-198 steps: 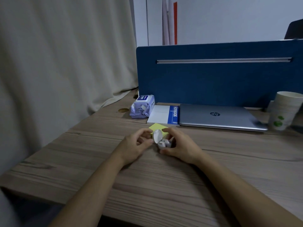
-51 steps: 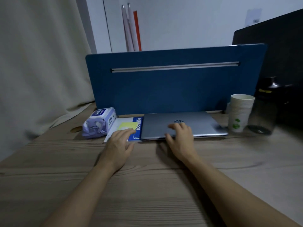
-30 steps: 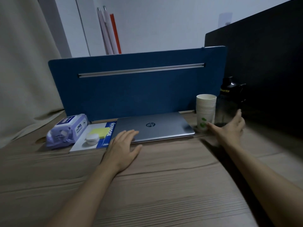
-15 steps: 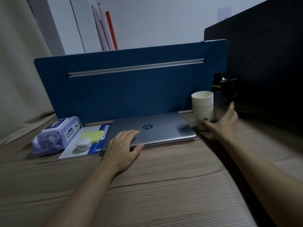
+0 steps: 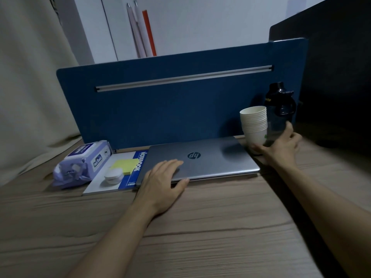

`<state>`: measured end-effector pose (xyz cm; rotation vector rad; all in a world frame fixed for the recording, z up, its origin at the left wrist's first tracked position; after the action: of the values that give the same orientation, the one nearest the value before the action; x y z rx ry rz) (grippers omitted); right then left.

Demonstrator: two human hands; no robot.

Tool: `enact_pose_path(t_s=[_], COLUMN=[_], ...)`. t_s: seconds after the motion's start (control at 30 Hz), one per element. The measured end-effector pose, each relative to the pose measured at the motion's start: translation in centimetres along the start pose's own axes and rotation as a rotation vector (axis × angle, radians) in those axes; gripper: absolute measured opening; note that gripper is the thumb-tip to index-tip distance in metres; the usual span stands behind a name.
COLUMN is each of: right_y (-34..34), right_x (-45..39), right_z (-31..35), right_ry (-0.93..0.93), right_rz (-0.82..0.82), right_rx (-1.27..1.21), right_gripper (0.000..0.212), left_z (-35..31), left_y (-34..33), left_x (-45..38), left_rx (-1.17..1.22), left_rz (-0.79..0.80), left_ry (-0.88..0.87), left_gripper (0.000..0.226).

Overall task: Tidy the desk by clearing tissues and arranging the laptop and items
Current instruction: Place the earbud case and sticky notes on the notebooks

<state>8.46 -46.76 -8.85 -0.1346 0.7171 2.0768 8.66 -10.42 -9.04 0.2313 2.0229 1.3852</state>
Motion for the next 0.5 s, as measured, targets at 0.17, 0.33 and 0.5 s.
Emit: enact_pose_path(t_s=[0.17,0.33,0.5], right_y=[-0.5,-0.9,-1.4], right_x=[0.0,0.0,0.0], right_z=[0.2,0.4,1.3], right_ry=[0.029,0.022,0.067], right_rz=[0.051,0.175,0.221], right_rx=[-0.069,0.041,0.126], right_gripper=[0.092,0.051,0.03], left_z=[0.1,0.0,-0.1], left_y=[0.0,0.1,0.0], left_x=[-0.1,0.0,0.1], left_rx=[-0.006,-0.006,-0.022], left_rz=[0.003,0.011,0.022], left_ry=[-0.002,0.004,0.004], left_gripper=[0.061,0.06,0.06])
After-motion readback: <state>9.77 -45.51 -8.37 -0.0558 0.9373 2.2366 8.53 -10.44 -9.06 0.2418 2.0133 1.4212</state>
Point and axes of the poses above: each hand's wrist, its own x-axis away from the middle knuckle, its own y-axis out of the back of the hand, z = x × y, the point moved 3 cm from there along -x, towards the middle knuckle, and after that the axes turned 4 degrees about -y, right-handed, at the moved point
